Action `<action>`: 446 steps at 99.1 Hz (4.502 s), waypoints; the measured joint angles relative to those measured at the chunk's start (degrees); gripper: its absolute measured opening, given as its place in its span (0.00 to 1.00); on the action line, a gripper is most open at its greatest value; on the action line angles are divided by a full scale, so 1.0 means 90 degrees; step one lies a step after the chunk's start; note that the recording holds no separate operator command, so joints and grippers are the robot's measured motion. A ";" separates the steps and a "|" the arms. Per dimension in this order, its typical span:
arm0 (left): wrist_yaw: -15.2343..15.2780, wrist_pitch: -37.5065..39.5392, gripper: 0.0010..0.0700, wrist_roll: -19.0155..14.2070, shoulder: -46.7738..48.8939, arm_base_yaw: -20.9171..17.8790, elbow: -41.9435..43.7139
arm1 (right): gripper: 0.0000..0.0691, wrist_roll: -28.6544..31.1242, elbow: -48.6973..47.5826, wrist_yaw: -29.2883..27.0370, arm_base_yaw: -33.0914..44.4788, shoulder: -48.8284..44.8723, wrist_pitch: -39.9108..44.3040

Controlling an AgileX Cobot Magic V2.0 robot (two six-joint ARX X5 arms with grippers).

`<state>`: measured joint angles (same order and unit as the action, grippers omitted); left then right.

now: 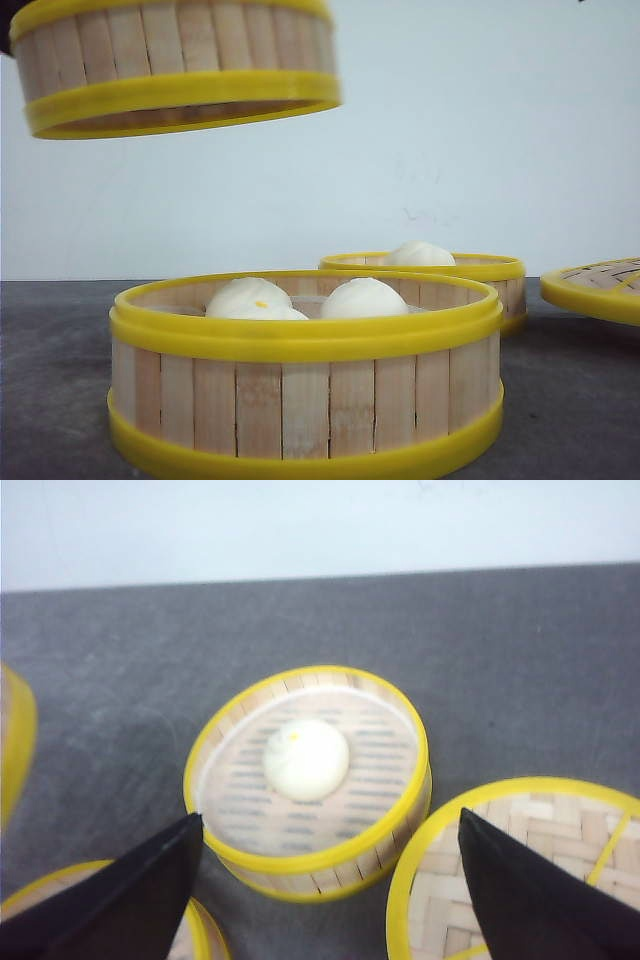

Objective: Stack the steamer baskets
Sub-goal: 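Lift the basket with the left gripper and lower it onto the front basket, then open the left gripper and raise it away from the stack, then reach the right gripper to the rim of the remaining bun basket and grasp it, then lift the basket with the right gripper and lower it onto the stack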

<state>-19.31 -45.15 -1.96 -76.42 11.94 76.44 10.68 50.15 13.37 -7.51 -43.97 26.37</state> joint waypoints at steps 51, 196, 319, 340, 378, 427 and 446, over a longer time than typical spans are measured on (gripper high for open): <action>0.0440 0.1588 0.02 -0.0153 -0.0185 0.1494 -0.1617 | 0.73 0.0000 0.0007 0.0000 0.0000 0.0148 0.0168; 0.0724 0.1875 0.39 -0.0381 -0.0828 0.1717 -0.1617 | 0.73 0.0010 0.0007 0.0010 0.0000 0.0066 0.0267; 0.0988 0.1319 0.38 -0.0498 0.5122 0.1656 -0.3643 | 0.54 0.0321 0.3327 -0.0508 0.0000 -0.7053 -0.0364; 0.0988 0.1120 0.38 -0.0549 0.5413 0.1656 -0.3643 | 0.41 0.0442 0.3330 -0.0719 0.0000 -0.7334 -0.0444; 0.0988 0.1061 0.38 -0.0551 0.5535 0.1656 -0.3643 | 0.15 0.0537 0.3330 -0.0804 -0.0036 -0.7417 -0.0437; 0.0988 0.1061 0.38 -0.0551 0.5617 0.1656 -0.3643 | 0.04 0.0561 0.3339 -0.1236 -0.0250 -0.7592 -0.0483; 0.0988 0.1061 0.38 -0.0551 0.5627 0.1656 -0.3643 | 0.04 0.0719 0.3609 -0.1224 -0.0257 -0.7626 -0.0355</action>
<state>-10.41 -35.59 -6.92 -25.78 26.85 43.66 17.15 82.63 2.35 -9.82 -112.60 23.18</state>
